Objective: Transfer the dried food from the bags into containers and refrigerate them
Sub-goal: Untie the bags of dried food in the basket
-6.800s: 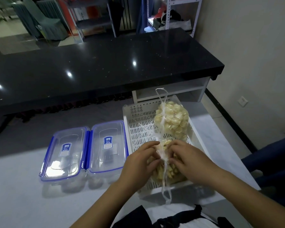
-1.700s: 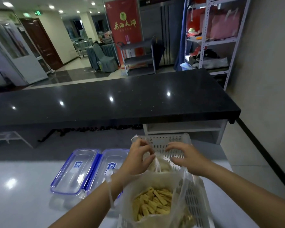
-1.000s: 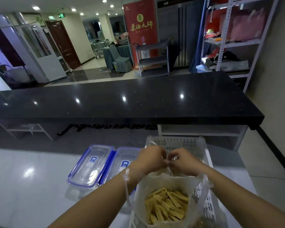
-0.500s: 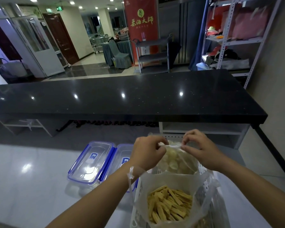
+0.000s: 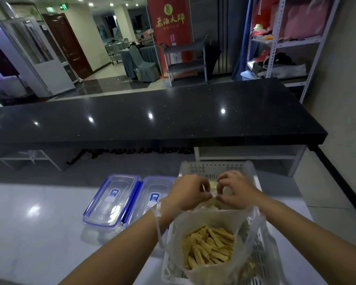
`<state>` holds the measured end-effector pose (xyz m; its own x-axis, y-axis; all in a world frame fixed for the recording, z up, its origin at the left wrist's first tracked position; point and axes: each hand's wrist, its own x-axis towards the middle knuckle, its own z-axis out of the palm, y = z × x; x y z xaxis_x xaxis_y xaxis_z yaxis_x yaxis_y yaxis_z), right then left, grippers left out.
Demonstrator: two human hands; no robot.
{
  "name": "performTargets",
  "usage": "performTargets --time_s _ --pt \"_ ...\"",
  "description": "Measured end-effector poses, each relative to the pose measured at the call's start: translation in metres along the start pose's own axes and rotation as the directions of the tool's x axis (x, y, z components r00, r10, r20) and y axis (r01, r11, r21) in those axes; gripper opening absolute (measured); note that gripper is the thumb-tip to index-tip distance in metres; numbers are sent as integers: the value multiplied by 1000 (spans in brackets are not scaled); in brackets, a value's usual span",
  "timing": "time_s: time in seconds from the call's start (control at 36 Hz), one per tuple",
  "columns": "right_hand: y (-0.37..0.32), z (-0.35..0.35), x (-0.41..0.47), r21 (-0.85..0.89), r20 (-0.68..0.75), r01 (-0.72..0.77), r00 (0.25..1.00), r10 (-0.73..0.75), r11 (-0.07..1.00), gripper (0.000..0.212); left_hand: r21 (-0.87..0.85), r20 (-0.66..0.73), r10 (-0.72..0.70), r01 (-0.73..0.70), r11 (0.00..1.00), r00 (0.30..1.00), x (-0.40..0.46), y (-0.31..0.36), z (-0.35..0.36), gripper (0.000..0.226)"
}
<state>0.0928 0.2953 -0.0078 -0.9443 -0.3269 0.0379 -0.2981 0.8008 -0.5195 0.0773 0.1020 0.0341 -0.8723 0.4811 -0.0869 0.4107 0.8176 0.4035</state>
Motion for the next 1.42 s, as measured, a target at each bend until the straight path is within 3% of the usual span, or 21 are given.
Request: performTargets --time_s 0.08,0.19,0.28,0.44,0.53,0.61,0.69,0.81,0.92,1.06,1.17,1.25,1.33,1.42 --pt "-1 -6 1 42 16 4 1000 -5 999 20 146 -72 103 -91 985 992 1 -2 2 13" --pt "-1 -19 -4 106 13 16 1000 -18 994 16 145 -200 193 -166 975 961 1 -7 -2 13" --pt "5 -29 -8 166 7 -22 1000 22 986 10 29 -289 165 -164 986 943 -2 -7 -4 10" --pt "13 -27 -10 297 -148 -81 980 130 951 13 -317 -363 -61 -62 946 930 -5 -4 4 6" --pt "4 -17 -9 215 -277 -16 958 76 976 15 -350 -329 -68 -54 935 942 -4 0 7 6" --pt "-8 -8 -8 25 -267 31 963 -24 999 30 -296 -302 24 -118 948 953 -1 0 6 15" --pt "-14 -1 -4 -154 -269 -35 963 -8 988 24 -146 -233 125 -162 976 964 3 1 3 27" --pt "-16 5 -3 -217 -265 -141 961 81 966 23 2 -133 129 -130 991 983 10 1 2 29" --pt "-20 2 -7 -71 -311 -69 950 43 995 19 51 -53 155 -152 987 986 14 3 -2 25" --pt "-21 -13 -11 149 -302 0 952 46 989 8 84 -159 225 -214 973 961 13 8 -11 17" --pt "-20 -34 -17 497 -89 -78 986 140 864 8 -8 -187 241 -247 969 952 8 15 -25 14" --pt "-21 -50 -22 645 -58 -79 987 152 760 14 -121 -244 219 -253 960 945 1 18 -35 10" --pt "-24 -66 -24 687 -79 -33 990 120 726 17 -220 -359 179 -269 938 916 -3 16 -47 10" --pt "-21 -75 -27 564 -112 6 991 69 826 17 -314 -418 90 -237 920 904 -3 7 -52 12"
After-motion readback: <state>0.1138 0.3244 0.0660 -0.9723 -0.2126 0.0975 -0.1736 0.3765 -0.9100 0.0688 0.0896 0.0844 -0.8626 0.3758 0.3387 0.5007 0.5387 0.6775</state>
